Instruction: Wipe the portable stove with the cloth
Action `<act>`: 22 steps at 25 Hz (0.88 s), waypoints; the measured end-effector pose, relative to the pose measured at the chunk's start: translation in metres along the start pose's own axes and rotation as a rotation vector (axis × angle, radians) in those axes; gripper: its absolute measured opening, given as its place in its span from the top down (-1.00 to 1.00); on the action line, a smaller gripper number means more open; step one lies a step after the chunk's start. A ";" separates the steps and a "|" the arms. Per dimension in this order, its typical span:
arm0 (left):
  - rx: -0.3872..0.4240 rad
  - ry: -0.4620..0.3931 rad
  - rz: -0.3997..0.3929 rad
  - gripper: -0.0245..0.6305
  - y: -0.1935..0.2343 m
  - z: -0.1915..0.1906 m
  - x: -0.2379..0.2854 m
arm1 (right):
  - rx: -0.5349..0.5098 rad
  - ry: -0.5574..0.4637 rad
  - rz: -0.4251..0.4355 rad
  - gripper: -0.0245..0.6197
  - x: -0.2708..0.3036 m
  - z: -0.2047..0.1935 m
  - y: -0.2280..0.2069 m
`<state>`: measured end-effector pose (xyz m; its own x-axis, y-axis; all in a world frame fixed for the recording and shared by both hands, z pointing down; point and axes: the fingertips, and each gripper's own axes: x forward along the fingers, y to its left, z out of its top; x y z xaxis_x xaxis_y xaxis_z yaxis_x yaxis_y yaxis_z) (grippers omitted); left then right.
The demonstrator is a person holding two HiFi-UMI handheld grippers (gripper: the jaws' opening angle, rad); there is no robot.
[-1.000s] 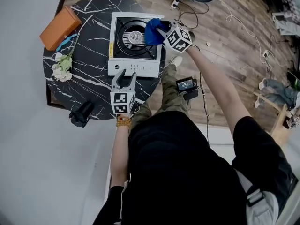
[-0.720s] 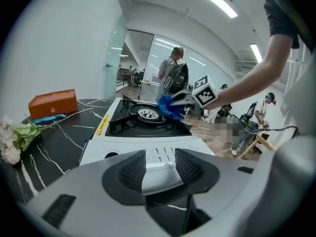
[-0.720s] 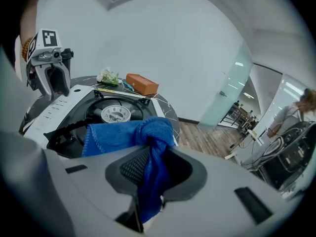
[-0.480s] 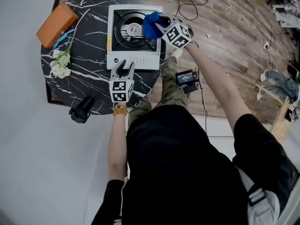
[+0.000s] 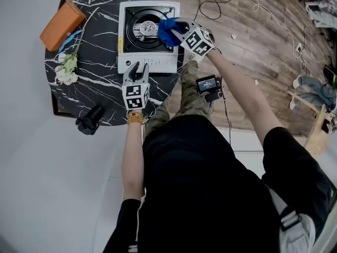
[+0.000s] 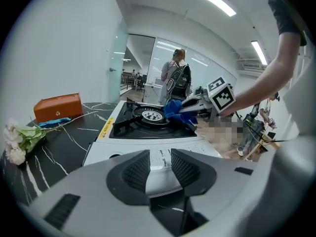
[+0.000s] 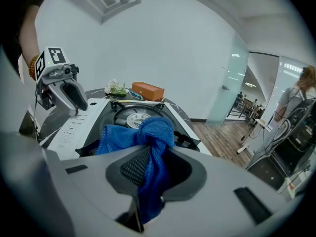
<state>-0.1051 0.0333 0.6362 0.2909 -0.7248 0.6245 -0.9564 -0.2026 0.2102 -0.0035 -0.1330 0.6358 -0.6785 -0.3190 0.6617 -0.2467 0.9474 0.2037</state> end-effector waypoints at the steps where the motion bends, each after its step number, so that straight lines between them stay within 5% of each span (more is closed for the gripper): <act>1: -0.012 -0.002 -0.001 0.52 0.000 0.001 0.000 | 0.005 -0.004 0.009 0.73 -0.002 0.000 0.005; 12: -0.044 0.009 -0.014 0.55 0.000 0.000 0.000 | 0.085 -0.031 0.073 0.73 -0.022 -0.003 0.055; 15: 0.067 0.077 -0.045 0.37 -0.003 0.002 -0.008 | 0.144 -0.028 0.137 0.72 -0.022 -0.003 0.053; 18: 0.140 0.044 0.029 0.37 0.019 0.015 -0.032 | 0.164 -0.060 0.107 0.70 -0.025 0.008 0.018; 22: 0.092 0.060 0.128 0.31 0.069 0.007 -0.041 | 0.121 -0.022 -0.031 0.70 -0.013 0.018 -0.054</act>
<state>-0.1831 0.0444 0.6200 0.1647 -0.7085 0.6862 -0.9833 -0.1724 0.0581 0.0062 -0.1808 0.6033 -0.6840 -0.3495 0.6403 -0.3485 0.9277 0.1340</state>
